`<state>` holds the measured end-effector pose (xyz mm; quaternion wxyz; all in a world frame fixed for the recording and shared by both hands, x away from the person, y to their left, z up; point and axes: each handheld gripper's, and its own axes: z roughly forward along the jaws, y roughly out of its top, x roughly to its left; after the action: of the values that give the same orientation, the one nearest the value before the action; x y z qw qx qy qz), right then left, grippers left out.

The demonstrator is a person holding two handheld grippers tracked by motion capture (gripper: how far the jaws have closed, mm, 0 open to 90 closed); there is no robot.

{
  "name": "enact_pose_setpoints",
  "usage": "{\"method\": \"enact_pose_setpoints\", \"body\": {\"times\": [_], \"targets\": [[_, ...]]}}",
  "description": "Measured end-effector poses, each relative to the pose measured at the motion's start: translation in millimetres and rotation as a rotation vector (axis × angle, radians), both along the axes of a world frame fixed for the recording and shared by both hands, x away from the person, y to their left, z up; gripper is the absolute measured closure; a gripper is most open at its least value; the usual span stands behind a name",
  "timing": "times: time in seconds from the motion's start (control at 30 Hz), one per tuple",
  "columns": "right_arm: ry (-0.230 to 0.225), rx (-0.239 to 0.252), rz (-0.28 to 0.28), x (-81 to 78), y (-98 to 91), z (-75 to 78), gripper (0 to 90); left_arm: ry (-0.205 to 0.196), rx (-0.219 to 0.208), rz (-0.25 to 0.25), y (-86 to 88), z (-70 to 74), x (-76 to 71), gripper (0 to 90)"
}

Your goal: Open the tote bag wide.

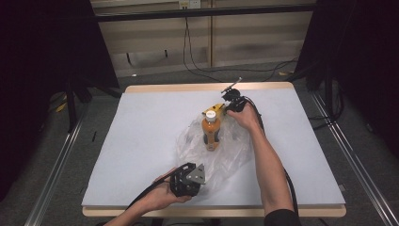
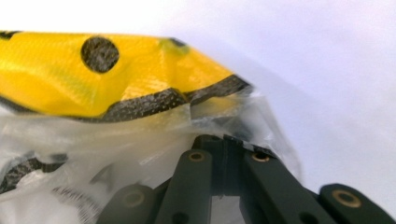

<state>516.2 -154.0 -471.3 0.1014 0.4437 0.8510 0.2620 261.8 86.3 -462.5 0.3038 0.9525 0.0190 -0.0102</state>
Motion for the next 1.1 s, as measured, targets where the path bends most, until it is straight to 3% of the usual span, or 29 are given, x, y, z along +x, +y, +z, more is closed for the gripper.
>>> {"method": "enact_pose_setpoints", "body": {"times": [0.1,0.13,0.2,0.23,0.4,0.6,0.63,0.77,0.8,0.9,0.93,0.97,1.07,1.1], "targets": [[-0.012,-0.024,-0.010,-1.4,3.1,0.6,90.0,0.033,0.007,-0.010,1.1,1.0,6.1,90.0],[-0.007,-0.006,-0.023,-2.8,2.4,0.6,90.0,0.029,0.002,0.002,1.1,0.4,7.0,90.0],[-0.001,0.061,0.018,-5.7,0.1,0.6,90.0,0.039,-0.010,0.025,2.9,3.6,14.9,90.0],[-0.008,0.089,0.032,-9.0,0.1,2.1,90.0,0.050,-0.048,0.036,3.8,4.2,17.6,90.0],[-0.045,0.199,0.120,-26.9,-0.1,20.0,90.0,0.044,-0.133,0.079,9.6,23.7,27.1,90.0],[-0.100,0.228,0.176,-47.9,-2.8,47.9,90.0,0.008,-0.198,0.126,18.5,46.8,35.1,90.0],[-0.118,0.232,0.199,-57.3,-5.2,56.7,90.0,0.003,-0.214,0.133,20.1,49.5,38.1,90.0],[-0.117,0.255,0.216,-68.7,-8.0,59.8,90.0,-0.017,-0.239,0.182,25.0,59.6,51.0,90.0],[-0.109,0.253,0.234,-77.3,-7.8,54.2,90.0,-0.011,-0.255,0.194,24.8,60.8,56.4,90.0],[-0.083,0.241,0.255,-84.8,-4.3,43.8,90.0,-0.003,-0.229,0.213,16.4,57.3,79.4,90.0],[-0.075,0.232,0.268,-86.7,-3.2,40.8,90.0,-0.007,-0.199,0.225,12.7,52.9,84.8,90.0],[-0.075,0.232,0.268,-86.7,-3.2,40.8,90.0,-0.007,-0.199,0.225,12.7,52.9,84.8,90.0],[-0.036,0.207,0.295,-94.4,-0.4,27.0,90.0,-0.004,-0.086,0.270,6.6,23.8,104.5,90.0],[-0.036,0.207,0.295,-94.4,-0.4,27.0,90.0,-0.004,-0.086,0.270,6.6,23.8,104.5,90.0]]}}
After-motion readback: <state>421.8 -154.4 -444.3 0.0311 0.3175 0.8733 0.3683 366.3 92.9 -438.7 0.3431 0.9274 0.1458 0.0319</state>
